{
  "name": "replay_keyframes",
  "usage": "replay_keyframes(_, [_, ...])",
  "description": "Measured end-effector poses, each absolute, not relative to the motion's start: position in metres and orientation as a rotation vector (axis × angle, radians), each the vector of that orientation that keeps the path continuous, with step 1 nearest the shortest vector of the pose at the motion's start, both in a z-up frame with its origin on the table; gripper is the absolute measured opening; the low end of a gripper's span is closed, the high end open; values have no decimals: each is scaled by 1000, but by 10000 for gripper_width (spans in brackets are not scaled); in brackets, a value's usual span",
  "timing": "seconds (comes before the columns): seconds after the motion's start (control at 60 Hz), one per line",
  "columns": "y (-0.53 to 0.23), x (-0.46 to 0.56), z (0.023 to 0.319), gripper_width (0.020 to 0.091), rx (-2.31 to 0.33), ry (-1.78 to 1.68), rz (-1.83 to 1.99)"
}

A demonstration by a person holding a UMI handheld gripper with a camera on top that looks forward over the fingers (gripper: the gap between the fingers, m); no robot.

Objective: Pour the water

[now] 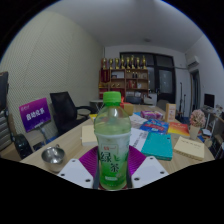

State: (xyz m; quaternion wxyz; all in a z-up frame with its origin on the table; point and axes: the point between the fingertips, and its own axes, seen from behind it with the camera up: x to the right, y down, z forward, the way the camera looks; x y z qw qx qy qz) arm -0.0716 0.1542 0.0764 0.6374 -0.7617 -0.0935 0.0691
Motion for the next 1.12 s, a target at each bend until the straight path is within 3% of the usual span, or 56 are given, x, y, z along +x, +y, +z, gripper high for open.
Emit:
replay_keyframes(0.133, [152,-75,77,392,-1694,-212,150])
replay_keyframes(0.233, [148,-68,81,519,-1696,-197,159])
replay_keyframes(0.283, [145,-65,79,606,-1712,-194,163])
replay_keyframes(0.367, [137,-69,76,849,-1739,-196,198])
replay_keyframes(0.617, [75,-50,97,844,-1746,-224,152])
replay_keyframes(0.9, [-71,-34,135,844,-1708,-245,162])
replay_keyframes(1.117, [-173,-6,136,840,-1704,-227,156])
